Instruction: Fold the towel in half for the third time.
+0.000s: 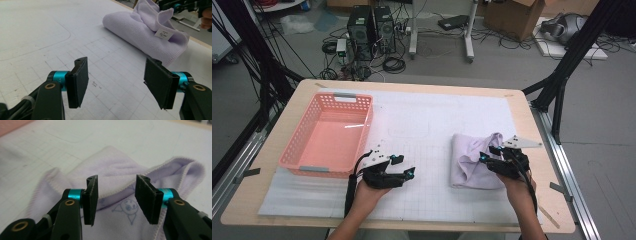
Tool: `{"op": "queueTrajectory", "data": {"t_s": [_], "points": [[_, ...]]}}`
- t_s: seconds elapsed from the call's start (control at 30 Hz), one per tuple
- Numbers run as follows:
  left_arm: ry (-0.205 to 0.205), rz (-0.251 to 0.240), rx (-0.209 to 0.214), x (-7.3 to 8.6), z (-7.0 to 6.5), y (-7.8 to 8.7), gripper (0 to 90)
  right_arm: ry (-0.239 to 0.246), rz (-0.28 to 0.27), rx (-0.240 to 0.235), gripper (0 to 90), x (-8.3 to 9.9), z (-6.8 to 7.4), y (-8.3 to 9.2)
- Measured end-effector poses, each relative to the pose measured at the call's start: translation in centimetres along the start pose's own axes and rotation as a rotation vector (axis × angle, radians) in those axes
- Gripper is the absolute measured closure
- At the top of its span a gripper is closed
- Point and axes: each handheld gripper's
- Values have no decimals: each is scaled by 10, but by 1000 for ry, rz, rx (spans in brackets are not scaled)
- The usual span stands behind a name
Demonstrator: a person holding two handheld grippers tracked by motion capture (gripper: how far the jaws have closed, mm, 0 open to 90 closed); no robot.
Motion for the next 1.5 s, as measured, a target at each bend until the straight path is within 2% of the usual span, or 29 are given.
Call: {"op": "queueTrajectory", "data": {"t_s": [0.07,0.1,0.13,0.2,0.23,0.4,0.43,0.47,0.53,0.6,0.67,0.73,0.8,0.87,0.93,0.97,1.1,1.3,1.4,1.47,1.5], "points": [[1,1,0,0,0,0,366,-20,46,-7,504,0,-2,-12],[2,1,-1,1,0,0,366,-30,63,-14,559,1,-2,-17],[3,2,-3,1,0,0,367,-36,77,-36,691,3,-3,-21],[5,2,-4,1,1,0,367,-39,83,-79,883,7,-3,-23],[3,4,-5,1,1,0,367,-29,75,-84,892,8,-3,-22],[6,2,-6,1,2,0,368,-31,57,-66,893,14,-7,-7],[4,1,-7,1,2,0,369,-38,53,-65,859,15,-8,-4],[6,0,-7,1,1,0,369,-49,47,-56,740,15,-9,-2],[7,-1,-7,1,1,0,369,-68,22,-58,620,14,-10,-1],[8,-1,-7,0,1,0,369,-81,1,-77,554,12,-9,-3],[6,2,-8,0,2,0,370,-52,-12,-103,524,8,-4,-9],[6,2,-8,0,2,0,370,-2,-2,-146,564,5,5,-16],[9,2,-8,0,2,0,371,60,59,-155,596,4,13,-26],[7,2,-6,1,2,0,371,102,117,-162,693,6,20,-33],[7,3,-4,1,1,1,371,129,121,-160,840,7,22,-33],[9,3,-6,1,1,1,371,137,116,-155,860,7,22,-31],[8,0,-6,0,2,1,371,128,94,-143,871,8,16,-17],[11,0,-8,0,2,1,370,132,65,-78,872,9,1,21],[12,2,-10,1,2,1,370,147,107,-62,860,13,-7,37],[8,4,-9,0,2,0,371,163,152,-17,779,19,-10,42],[7,4,-9,0,2,0,371,146,154,-11,737,22,-12,45]]}}
Point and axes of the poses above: each handheld gripper's, and its own axes: y roughly backward along the jaws, x roughly out of its underside, z roughly to its left, and after that the axes turned 12 degrees about y, right-handed
